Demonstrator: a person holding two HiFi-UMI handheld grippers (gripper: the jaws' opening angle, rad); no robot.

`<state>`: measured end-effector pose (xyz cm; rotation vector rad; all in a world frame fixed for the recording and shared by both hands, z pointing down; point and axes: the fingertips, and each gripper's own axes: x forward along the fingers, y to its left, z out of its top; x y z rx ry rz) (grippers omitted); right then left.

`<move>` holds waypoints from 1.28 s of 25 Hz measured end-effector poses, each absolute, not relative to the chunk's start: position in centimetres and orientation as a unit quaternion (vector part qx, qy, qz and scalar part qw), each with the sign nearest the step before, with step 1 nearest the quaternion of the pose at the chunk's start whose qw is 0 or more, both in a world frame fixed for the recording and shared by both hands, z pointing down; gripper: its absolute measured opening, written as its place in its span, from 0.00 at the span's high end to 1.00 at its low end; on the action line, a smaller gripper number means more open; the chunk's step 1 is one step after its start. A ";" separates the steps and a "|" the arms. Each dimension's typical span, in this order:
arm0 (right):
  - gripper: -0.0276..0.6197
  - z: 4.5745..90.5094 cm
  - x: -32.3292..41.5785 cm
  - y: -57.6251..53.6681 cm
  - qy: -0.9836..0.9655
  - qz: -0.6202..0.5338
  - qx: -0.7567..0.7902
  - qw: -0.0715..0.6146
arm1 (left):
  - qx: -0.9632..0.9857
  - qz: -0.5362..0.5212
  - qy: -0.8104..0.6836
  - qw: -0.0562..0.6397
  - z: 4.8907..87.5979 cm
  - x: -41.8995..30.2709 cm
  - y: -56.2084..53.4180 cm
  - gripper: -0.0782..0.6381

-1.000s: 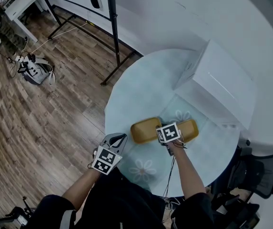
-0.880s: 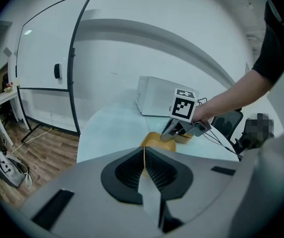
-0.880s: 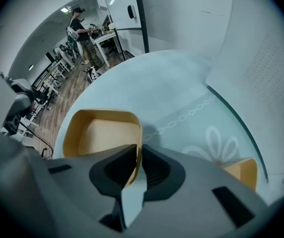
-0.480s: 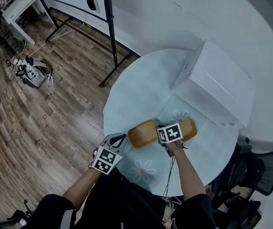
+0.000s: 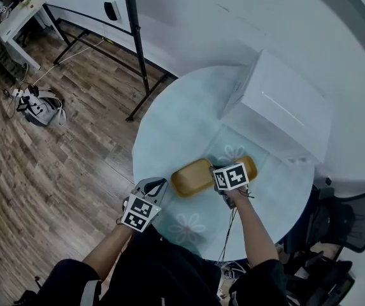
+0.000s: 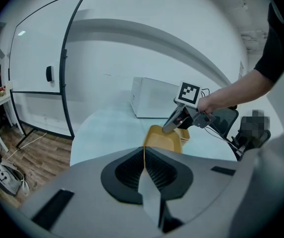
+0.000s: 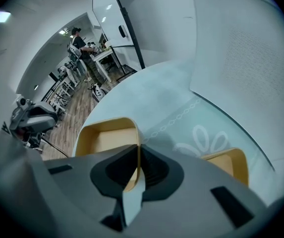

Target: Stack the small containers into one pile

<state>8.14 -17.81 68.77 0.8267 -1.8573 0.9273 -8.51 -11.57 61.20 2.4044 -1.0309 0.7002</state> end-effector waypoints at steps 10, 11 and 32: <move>0.90 66.4 13.4 -17.8 -0.737 0.382 0.366 0.420 | 0.883 0.254 -0.342 0.198 60.3 -5.0 -12.0 0.87; 0.90 66.1 14.1 -17.7 -0.735 0.383 0.371 0.419 | 0.885 0.253 -0.337 0.197 60.2 -4.5 -12.0 0.87; 0.90 65.6 28.3 -18.1 -0.705 0.406 0.408 0.414 | 0.910 0.276 -0.256 0.172 60.8 5.4 -13.1 0.87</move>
